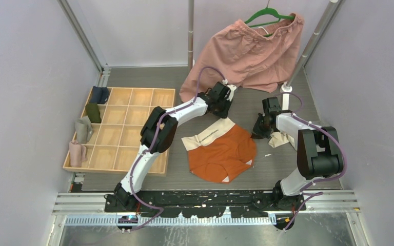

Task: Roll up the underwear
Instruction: Fold the underwear at the center of the board.

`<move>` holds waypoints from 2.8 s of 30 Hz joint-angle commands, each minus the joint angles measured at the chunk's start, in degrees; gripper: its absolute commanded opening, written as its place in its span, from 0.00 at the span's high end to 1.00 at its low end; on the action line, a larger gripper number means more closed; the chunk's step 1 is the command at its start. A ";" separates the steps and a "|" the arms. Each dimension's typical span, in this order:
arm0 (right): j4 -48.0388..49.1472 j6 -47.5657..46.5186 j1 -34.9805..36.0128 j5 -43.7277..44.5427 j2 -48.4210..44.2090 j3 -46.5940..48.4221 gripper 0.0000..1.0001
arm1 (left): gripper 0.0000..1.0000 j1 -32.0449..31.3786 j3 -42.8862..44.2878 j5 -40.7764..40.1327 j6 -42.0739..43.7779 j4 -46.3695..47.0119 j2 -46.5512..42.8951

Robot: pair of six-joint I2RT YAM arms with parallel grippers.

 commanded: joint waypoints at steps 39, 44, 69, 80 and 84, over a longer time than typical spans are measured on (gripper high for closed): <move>-15.48 0.34 -0.10 23.24 -26.11 4.80 0.99 | 0.99 3.09 -9.96 15.89 -15.19 49.27 -3.74; -17.43 -1.93 -0.19 21.18 -27.14 6.93 0.99 | 0.99 3.10 -15.04 15.59 -15.89 60.53 -5.26; -18.40 5.33 20.81 1.78 -23.91 8.15 0.99 | 0.99 10.11 -42.74 21.29 -21.52 83.14 -17.28; -16.83 8.07 27.10 1.13 -22.70 6.93 0.99 | 0.99 12.10 -55.24 22.53 -22.98 95.23 -20.13; -14.74 9.63 28.25 0.99 -21.93 5.20 0.99 | 0.99 12.73 -58.72 22.08 -22.95 98.09 -19.87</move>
